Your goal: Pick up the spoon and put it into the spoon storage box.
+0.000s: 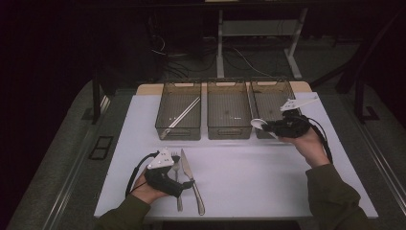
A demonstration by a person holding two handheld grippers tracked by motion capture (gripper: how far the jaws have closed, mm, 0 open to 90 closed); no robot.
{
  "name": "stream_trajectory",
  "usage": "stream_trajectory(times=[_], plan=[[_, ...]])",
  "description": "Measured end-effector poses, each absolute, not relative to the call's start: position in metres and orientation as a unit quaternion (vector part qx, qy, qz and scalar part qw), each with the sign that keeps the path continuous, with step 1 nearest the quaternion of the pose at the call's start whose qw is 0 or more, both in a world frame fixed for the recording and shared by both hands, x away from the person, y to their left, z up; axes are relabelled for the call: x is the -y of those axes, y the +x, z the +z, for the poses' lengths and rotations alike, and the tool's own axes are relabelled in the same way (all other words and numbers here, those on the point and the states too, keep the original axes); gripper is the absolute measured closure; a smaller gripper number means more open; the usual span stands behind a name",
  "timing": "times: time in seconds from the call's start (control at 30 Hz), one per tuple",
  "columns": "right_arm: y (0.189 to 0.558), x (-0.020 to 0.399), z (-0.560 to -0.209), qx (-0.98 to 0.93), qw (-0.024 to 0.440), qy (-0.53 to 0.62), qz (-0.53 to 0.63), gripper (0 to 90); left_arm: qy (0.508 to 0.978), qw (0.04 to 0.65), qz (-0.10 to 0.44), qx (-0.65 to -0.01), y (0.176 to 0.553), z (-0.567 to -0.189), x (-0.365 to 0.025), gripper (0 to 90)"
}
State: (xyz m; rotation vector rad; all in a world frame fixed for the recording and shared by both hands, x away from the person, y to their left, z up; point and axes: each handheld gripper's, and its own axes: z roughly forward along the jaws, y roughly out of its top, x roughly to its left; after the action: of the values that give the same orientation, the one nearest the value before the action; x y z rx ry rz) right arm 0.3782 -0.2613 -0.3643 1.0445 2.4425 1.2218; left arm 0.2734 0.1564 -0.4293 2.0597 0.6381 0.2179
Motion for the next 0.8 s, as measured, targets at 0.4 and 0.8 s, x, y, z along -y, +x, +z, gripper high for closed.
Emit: stream_trajectory(times=[0.4,0.8], plan=[[0.407,0.230,-0.351,-0.832,0.115,0.347,0.416,80.9,0.840,0.469,0.088,-0.258,0.273,-0.429,-0.156,0.0],[0.431,0.197,-0.352,-0.834,0.120,0.346,0.412,80.8,0.839,0.472,0.087,-0.257,0.273,-0.429,-0.156,0.0]])
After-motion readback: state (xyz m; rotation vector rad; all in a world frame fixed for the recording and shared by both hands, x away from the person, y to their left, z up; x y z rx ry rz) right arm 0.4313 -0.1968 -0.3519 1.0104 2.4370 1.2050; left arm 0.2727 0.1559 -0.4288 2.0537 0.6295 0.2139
